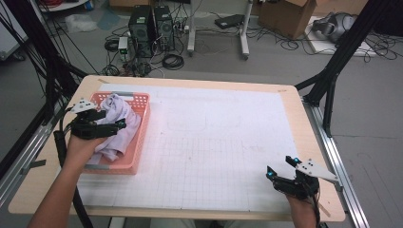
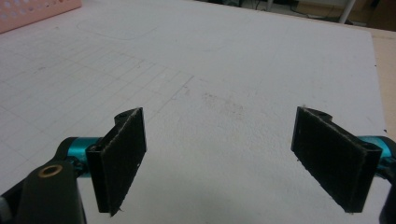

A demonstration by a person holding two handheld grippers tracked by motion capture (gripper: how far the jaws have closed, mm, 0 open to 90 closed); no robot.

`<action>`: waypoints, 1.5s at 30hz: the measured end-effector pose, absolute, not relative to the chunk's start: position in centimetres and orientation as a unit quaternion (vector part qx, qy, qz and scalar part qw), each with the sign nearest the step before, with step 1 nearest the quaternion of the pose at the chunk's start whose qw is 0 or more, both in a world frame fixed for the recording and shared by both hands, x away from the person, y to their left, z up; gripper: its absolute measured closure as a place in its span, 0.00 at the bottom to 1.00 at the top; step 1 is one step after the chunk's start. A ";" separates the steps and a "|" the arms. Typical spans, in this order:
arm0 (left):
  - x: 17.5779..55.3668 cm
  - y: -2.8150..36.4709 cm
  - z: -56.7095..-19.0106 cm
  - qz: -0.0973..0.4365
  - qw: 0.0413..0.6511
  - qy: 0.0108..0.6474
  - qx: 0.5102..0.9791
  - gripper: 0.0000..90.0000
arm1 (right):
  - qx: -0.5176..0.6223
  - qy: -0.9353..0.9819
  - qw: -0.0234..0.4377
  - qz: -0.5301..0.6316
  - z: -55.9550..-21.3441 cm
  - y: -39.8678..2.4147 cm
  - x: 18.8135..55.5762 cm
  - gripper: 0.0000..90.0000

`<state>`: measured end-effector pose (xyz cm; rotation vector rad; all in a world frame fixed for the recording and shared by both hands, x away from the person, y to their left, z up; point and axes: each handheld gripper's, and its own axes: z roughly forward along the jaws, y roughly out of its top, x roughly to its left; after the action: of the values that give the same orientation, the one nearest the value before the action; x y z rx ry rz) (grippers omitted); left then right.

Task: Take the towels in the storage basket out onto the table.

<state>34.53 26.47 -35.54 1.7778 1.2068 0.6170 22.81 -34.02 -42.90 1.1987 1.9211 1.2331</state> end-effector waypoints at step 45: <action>40.4 28.4 -42.7 0.165 0.288 0.530 0.781 0.52 | 0.441 0.732 0.257 0.451 -43.7 -33.1 23.5 0.18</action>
<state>40.42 28.39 -42.74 2.0856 1.4145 0.4403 23.51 -33.12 -43.66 1.1969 1.9849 1.2246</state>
